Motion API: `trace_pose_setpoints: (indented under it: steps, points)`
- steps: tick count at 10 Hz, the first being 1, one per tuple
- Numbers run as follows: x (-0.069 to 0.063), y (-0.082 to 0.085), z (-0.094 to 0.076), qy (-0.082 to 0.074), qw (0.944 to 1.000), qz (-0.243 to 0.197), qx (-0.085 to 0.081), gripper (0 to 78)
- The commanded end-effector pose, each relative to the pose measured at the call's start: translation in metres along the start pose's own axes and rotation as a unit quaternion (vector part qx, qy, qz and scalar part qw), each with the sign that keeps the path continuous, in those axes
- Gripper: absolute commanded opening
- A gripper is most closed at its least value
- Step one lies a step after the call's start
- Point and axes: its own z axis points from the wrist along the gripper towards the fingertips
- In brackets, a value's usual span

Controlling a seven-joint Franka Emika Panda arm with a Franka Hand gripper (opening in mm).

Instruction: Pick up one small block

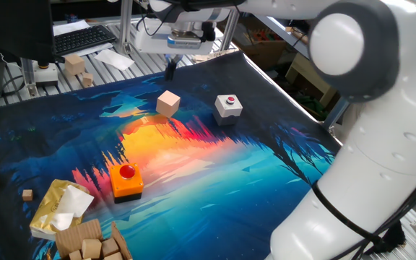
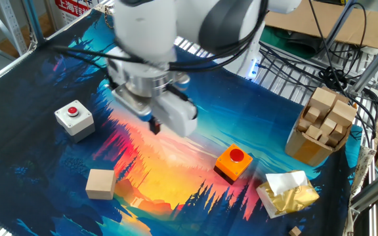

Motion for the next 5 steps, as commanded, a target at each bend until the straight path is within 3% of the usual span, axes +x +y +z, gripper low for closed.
trace_pose_setpoints:
  steps: [1, 5]
  points:
    - [-0.0154, -0.0094, 0.0076, -0.007, 0.9999, -0.008, 0.001, 0.0]
    - [-0.0201, -0.0142, 0.0059, -0.007, 1.0, -0.004, 0.005, 0.0]
